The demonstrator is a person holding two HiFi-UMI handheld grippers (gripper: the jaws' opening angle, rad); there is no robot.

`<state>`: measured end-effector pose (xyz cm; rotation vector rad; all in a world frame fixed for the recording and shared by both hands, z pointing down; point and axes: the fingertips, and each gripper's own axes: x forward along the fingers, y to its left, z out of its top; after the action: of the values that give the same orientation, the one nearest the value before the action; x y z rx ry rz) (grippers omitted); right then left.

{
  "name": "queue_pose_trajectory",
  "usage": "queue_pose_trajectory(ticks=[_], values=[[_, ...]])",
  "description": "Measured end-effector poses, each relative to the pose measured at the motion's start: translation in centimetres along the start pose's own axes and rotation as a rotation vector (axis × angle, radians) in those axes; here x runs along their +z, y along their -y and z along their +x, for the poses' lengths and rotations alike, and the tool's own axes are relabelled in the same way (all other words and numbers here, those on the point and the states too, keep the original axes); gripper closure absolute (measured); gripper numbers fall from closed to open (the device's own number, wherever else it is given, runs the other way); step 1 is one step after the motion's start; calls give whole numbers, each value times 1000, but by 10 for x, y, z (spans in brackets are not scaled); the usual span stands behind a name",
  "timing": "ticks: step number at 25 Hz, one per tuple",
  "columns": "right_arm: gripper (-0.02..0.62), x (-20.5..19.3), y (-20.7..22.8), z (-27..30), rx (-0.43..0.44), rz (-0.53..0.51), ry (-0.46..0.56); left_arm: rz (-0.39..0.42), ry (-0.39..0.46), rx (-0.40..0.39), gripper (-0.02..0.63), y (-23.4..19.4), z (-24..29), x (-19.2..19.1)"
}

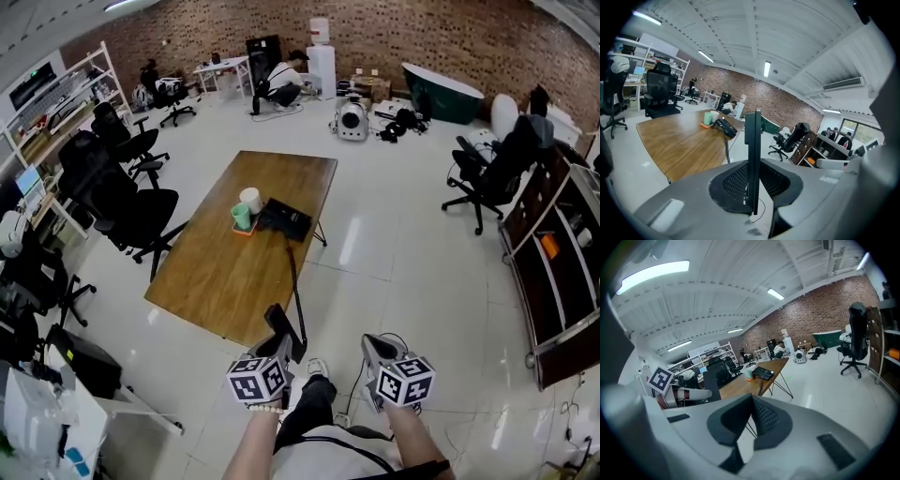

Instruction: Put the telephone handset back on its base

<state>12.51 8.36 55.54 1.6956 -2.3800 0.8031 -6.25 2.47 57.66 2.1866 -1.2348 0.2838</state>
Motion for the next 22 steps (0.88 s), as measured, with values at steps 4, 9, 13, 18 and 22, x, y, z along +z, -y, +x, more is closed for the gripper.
queue_pose_trajectory(ticks=[4,9,13,18,22], values=[[588,10,16,19,8,-10,-5,-9,11,9,537,-6,21,10],[588,26,36,50,17,-28,-22,-43,28,19,537,-19,56,30],[586,48,56,89,24,-40,-43,-77,35,22,537,-33,96,53],[587,82,73,144,33,-48,-73,-111,11,33,537,-55,146,81],[586,107,81,184,44,-51,-92,-165,-1,38,537,-76,179,98]])
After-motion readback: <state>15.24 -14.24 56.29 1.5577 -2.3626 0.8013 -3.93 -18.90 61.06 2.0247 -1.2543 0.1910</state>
